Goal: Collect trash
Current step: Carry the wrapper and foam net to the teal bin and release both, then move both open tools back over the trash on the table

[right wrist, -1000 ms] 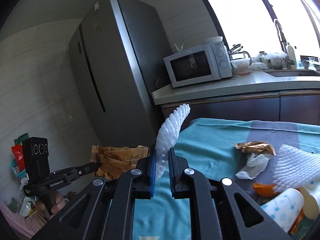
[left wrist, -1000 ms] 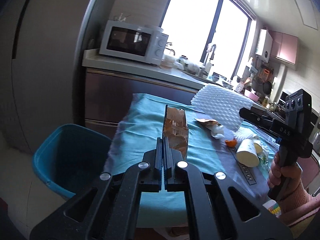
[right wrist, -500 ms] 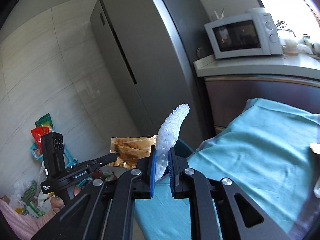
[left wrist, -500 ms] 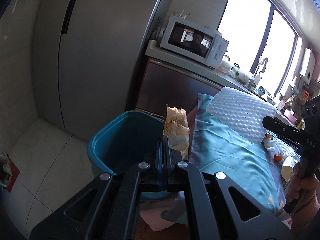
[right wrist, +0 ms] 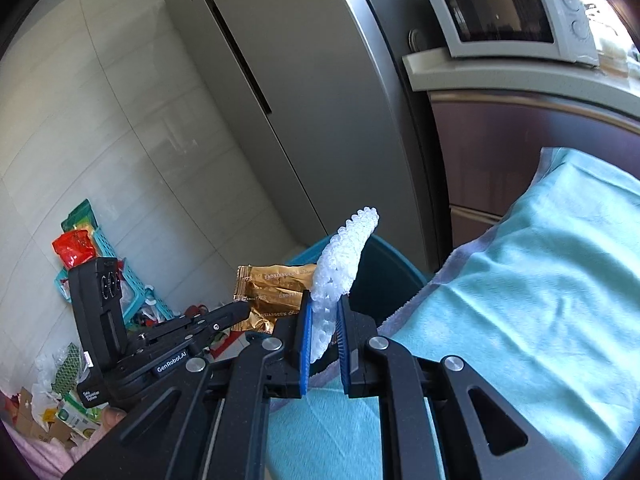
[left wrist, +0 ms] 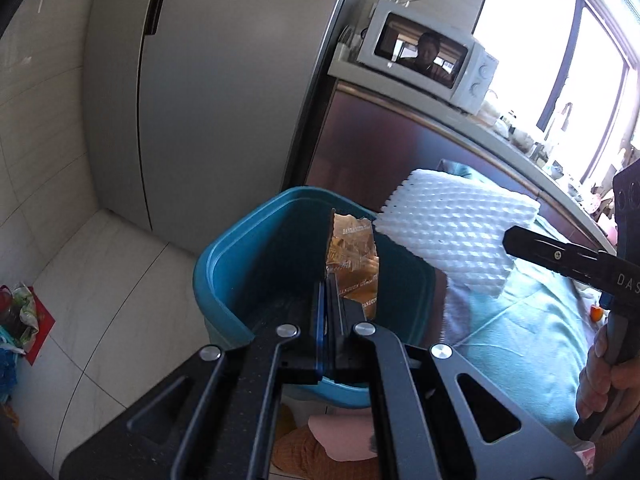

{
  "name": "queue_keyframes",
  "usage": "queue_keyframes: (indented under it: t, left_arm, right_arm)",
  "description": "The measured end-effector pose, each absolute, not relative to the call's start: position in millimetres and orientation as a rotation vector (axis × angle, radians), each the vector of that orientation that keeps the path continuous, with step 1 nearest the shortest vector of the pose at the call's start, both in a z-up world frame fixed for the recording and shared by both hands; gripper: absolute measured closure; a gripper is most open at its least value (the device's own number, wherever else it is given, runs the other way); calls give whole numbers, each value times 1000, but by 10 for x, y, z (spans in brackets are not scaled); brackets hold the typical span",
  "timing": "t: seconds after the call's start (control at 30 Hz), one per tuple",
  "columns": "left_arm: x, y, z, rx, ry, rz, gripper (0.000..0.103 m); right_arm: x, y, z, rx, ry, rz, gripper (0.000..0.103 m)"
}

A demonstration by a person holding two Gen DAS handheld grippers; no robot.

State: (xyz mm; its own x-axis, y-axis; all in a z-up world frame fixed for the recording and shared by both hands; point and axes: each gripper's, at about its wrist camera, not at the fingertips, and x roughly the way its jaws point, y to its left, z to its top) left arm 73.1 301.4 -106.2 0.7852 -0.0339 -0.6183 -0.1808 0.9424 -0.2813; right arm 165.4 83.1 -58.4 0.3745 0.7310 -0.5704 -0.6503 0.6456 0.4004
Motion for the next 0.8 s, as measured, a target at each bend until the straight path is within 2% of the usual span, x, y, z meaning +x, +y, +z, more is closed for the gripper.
queue_keyframes:
  t: [0.27, 0.4, 0.57, 0.77, 0.8]
  left_arm:
    - [886, 3015, -1289, -366, 717, 86, 100]
    - [995, 3012, -1384, -388, 738, 82, 98]
    - [1087, 2939, -1437, -389, 750, 81, 97]
    - [1021, 2786, -1322, -348, 704, 67, 80]
    - [1004, 2739, -1283, -335, 693, 62, 75]
  right_arm:
    - [1820, 1057, -744, 90, 864, 861, 90]
    - [1852, 1092, -780, 86, 874, 848, 77]
    - [1868, 1023, -802, 104, 868, 850, 77]
    - [1817, 816, -740, 131, 840, 849, 76]
    - [1794, 771, -718, 132, 828, 848, 75]
